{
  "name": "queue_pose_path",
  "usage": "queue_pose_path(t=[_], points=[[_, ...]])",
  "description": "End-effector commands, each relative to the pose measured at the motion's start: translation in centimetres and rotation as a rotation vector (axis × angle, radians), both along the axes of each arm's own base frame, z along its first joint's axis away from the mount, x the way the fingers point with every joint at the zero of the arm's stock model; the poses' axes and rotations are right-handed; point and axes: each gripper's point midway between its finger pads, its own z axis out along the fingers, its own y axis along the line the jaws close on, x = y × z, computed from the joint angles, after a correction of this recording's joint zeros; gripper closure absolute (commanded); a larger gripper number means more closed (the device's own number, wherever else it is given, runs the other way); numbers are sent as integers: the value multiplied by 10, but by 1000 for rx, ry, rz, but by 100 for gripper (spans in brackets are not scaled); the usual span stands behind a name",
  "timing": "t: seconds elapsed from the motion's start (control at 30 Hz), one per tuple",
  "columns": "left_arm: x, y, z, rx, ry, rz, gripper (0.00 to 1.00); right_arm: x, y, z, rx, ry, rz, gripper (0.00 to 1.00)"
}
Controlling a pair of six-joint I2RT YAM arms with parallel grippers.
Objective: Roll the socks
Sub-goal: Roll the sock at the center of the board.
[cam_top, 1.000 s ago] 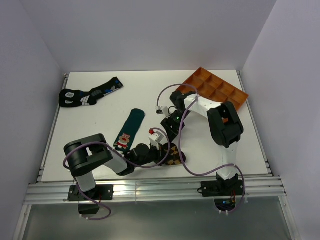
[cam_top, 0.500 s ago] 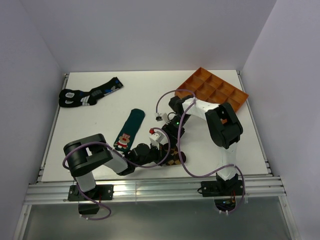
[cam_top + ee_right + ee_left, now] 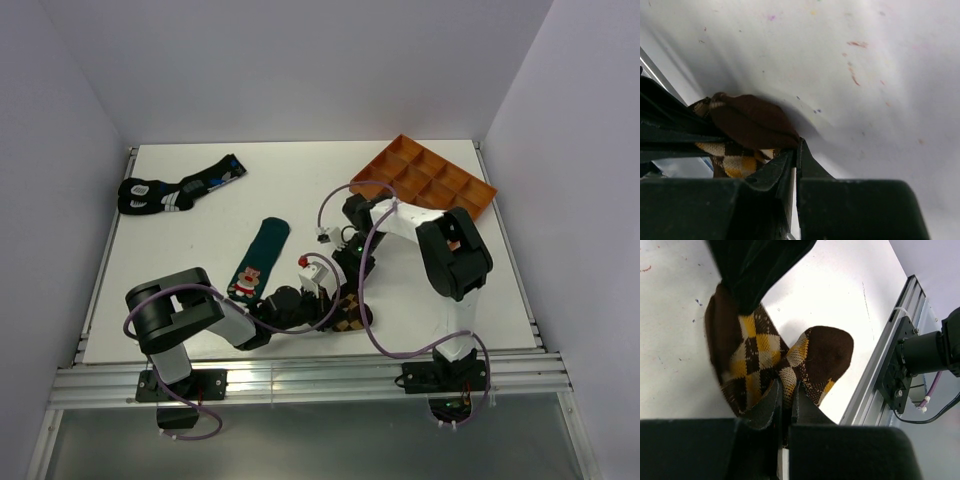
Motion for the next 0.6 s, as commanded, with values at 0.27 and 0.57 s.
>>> queue_pose_path(t=[0.27,0.57], points=[[-39,39,-72,258,215,-51,100,46,-26,20,-34,-216,-90,97],[-20,56,-74,241,324,-11,100,61,-28,22,-58,-267,-120,97]])
